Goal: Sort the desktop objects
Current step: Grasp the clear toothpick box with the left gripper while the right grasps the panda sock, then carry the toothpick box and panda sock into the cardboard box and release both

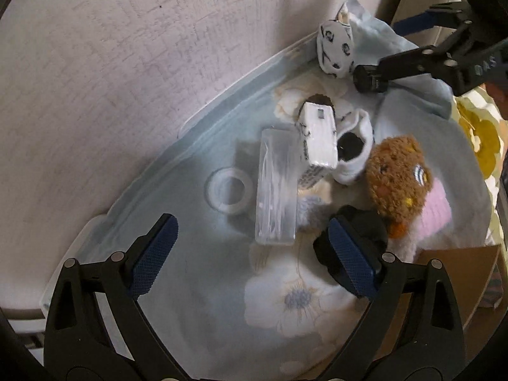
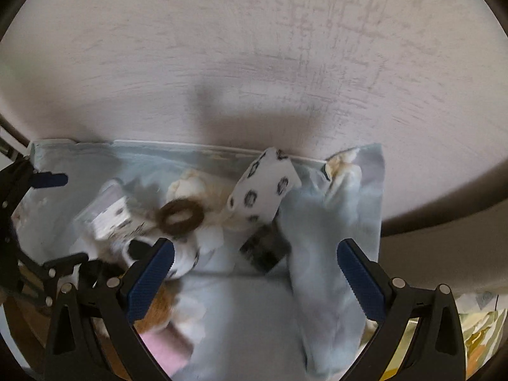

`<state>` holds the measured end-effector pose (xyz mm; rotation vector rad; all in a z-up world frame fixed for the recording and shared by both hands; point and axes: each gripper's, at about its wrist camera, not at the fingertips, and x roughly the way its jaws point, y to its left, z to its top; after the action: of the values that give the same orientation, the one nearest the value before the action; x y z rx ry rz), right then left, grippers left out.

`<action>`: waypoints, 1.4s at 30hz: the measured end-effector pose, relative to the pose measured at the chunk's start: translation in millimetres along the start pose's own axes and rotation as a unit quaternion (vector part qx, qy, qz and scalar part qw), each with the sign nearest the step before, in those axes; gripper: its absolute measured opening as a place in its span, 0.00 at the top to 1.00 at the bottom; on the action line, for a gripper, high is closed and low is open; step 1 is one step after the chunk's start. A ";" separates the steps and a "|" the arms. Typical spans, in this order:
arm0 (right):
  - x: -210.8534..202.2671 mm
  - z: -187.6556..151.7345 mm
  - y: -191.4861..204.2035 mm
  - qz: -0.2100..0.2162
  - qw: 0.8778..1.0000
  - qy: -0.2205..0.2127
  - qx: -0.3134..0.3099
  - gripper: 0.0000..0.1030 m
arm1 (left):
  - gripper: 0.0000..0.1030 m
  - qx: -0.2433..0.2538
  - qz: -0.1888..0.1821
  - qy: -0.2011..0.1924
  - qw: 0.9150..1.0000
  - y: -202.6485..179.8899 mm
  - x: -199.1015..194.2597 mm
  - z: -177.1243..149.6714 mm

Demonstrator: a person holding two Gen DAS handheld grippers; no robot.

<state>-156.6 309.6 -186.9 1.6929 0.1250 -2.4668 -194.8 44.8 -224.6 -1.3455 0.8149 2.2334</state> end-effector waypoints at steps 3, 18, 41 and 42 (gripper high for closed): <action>7.6 4.7 -4.3 0.000 1.000 -0.006 0.013 0.02 | 0.07 -0.017 0.012 0.007 1.000 -2.6 5.8 3.7; 50.1 18.6 -23.2 0.064 0.995 0.013 0.078 0.64 | 0.76 -0.051 -0.008 0.035 0.998 -10.1 28.4 9.4; -32.0 2.2 3.2 0.064 0.997 -0.011 0.046 0.74 | 0.78 -0.093 0.011 0.018 0.995 -17.2 -33.3 13.6; -41.9 0.7 7.2 0.063 0.997 -0.014 0.041 0.74 | 0.78 -0.100 0.016 0.017 0.995 -12.3 -38.7 14.7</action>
<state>-141.3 305.6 -147.4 1.6406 -0.0850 -2.4324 -179.4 62.1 -188.1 -1.4747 0.6418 2.3756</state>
